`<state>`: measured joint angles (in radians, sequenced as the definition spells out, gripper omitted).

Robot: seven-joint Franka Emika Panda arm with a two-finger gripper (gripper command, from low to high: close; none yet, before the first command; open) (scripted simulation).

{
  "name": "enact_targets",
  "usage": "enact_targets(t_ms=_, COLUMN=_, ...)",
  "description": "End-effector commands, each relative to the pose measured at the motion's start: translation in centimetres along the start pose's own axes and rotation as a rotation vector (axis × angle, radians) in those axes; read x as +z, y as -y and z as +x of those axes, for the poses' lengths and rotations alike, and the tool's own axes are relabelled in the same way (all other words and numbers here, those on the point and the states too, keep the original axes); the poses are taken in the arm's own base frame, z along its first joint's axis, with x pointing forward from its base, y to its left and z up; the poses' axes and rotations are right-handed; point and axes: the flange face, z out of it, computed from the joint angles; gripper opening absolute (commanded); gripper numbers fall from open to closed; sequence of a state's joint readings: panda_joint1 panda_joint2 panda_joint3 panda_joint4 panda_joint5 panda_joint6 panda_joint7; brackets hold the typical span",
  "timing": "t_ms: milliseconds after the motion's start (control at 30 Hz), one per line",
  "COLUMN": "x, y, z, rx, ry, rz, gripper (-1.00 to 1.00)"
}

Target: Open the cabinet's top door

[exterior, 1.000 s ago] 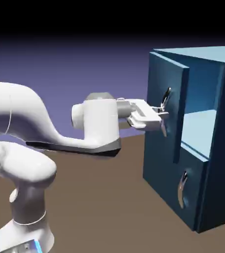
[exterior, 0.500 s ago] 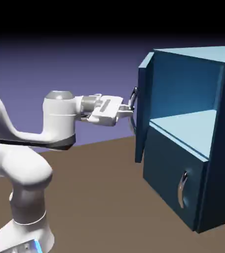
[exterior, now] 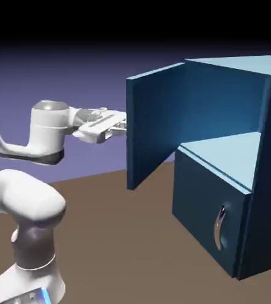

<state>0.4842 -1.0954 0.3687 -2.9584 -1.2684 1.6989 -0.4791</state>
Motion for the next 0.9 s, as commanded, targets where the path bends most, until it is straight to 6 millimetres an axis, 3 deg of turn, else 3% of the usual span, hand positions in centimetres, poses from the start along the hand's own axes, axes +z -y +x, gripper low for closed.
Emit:
enact_targets(t_ms=0, x=-0.8, y=-0.2, z=0.3, rx=0.0, ry=0.015, rz=0.015, gripper=-1.0)
enact_targets(t_ms=467, x=-11.2, y=-5.5, z=5.5, rx=0.0, ry=0.27, rz=0.27, gripper=-1.0)
enact_targets(t_ms=667, x=-14.3, y=-8.0, z=8.0, rx=0.0, ry=0.361, rz=0.361, gripper=-1.0)
enact_targets(t_ms=867, x=-15.9, y=-9.6, z=9.7, rx=-0.001, ry=0.417, rz=0.415, gripper=-1.0)
